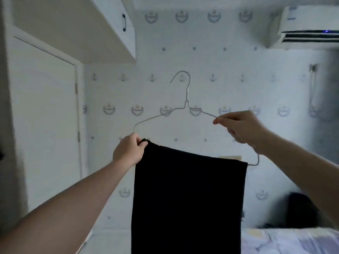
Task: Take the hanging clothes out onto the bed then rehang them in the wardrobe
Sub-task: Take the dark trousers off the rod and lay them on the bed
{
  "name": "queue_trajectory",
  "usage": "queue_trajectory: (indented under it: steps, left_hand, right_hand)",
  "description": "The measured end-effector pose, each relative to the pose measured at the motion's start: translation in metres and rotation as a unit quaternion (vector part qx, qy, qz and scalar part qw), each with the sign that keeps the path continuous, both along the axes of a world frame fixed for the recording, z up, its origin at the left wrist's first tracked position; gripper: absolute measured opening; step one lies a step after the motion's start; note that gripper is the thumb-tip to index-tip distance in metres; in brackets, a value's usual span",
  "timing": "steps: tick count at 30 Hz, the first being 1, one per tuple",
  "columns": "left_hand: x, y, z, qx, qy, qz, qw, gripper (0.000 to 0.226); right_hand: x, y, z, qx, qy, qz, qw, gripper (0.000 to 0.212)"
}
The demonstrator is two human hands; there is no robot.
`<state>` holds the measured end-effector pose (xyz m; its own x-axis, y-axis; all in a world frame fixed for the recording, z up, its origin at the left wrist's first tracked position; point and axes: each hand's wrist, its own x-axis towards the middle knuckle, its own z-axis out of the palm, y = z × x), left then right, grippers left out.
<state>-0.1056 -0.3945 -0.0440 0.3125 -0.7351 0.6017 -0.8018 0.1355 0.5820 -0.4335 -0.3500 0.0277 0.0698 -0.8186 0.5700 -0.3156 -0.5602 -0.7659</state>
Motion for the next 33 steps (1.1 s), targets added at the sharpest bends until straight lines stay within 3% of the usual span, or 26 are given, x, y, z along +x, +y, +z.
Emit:
queue_trajectory:
  steps: [4, 8, 11, 15, 19, 27, 33]
  left_hand:
    - [-0.08, -0.043, -0.037, -0.001, 0.006, -0.103, 0.995, 0.013]
    - [-0.158, -0.082, -0.064, -0.034, -0.036, -0.16, 0.986, 0.044]
    - [-0.219, -0.113, -0.079, -0.033, -0.083, -0.274, 0.958, 0.049]
    - [-0.301, -0.157, -0.101, 0.009, -0.145, -0.406, 0.902, 0.027]
    - [-0.374, -0.193, -0.13, 0.036, -0.141, -0.524, 0.839, 0.033]
    - [-0.488, -0.21, -0.194, -0.023, -0.2, -0.692, 0.693, 0.04]
    - [-0.559, -0.187, -0.228, -0.092, -0.22, -0.752, 0.614, 0.045]
  right_hand:
    - [-0.071, 0.002, -0.045, 0.012, -0.003, -0.071, 0.997, 0.016]
    - [-0.137, 0.003, -0.086, 0.028, 0.002, -0.134, 0.991, 0.017]
    - [-0.181, 0.002, -0.113, 0.029, 0.008, -0.173, 0.985, 0.015]
    - [-0.241, 0.001, -0.144, 0.031, -0.005, -0.253, 0.967, 0.017]
    - [-0.295, 0.013, -0.178, 0.047, 0.013, -0.338, 0.94, 0.02]
    - [-0.327, 0.076, -0.237, 0.174, 0.103, -0.506, 0.838, 0.026]
    - [-0.332, 0.124, -0.272, 0.24, 0.073, -0.579, 0.776, 0.026]
